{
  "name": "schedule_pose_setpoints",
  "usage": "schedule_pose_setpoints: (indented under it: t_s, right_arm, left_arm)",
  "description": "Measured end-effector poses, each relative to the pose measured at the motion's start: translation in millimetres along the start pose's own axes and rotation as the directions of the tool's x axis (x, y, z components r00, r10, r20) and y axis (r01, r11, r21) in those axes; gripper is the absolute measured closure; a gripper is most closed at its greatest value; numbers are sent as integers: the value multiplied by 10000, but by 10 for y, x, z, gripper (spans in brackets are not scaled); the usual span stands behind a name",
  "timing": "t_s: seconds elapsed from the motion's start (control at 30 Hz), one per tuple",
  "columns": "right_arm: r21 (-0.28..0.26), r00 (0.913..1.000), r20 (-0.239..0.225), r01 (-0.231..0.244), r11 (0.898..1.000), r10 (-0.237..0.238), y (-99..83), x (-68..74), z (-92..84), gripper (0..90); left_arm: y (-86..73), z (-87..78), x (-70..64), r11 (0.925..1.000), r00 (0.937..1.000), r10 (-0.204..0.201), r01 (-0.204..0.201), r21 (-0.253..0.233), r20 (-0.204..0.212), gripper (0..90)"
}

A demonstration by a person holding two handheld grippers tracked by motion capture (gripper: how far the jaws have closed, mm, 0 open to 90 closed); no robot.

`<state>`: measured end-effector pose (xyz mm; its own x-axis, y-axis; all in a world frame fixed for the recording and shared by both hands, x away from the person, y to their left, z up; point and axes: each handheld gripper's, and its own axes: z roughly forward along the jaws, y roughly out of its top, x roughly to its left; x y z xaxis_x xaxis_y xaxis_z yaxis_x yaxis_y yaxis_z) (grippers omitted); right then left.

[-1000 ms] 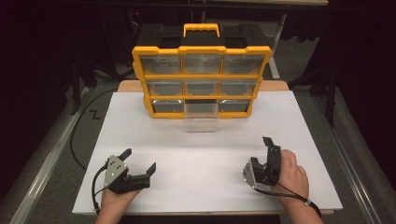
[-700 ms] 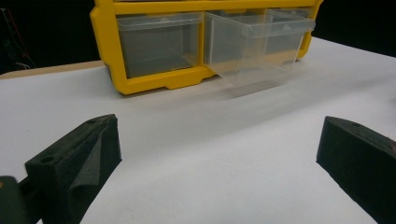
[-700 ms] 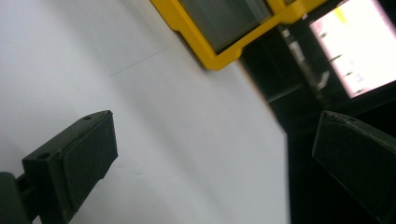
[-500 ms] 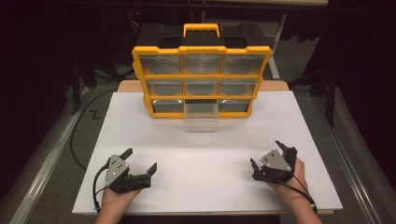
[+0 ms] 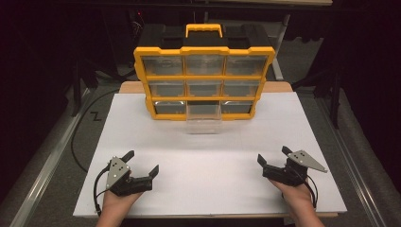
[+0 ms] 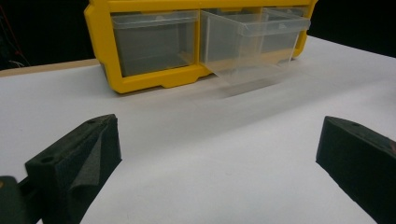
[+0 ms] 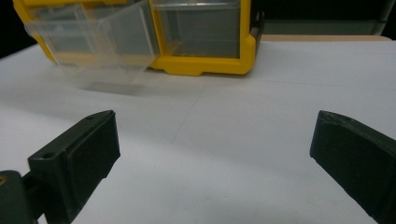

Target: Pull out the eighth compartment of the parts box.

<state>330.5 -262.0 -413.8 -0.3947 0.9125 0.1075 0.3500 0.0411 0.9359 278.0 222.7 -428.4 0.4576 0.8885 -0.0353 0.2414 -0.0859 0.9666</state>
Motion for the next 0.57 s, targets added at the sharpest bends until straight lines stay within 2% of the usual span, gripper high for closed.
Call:
schedule_pose_setpoints:
  t_s: [0.07,0.13,0.43,0.57]
  right_arm:
    - [-246,9988,-254,-416,9988,410,2,-15,-6,18]
    - [-406,9978,-280,-607,9973,596,1,-25,-19,18]
    - [-503,9990,-245,-372,9980,360,2,-16,-19,16]
    - [-528,9998,-173,-56,9986,47,5,10,-26,14]
  left_arm:
    - [1,-2,4,10000,10000,-48,48,5,7,5]
    - [2,-3,6,10000,10000,-61,61,2,-20,5]
    - [-1,-4,-2,10000,10000,-35,35,9,-29,5]
    - [-2,-1,-7,10000,10000,-12,12,13,-20,5]
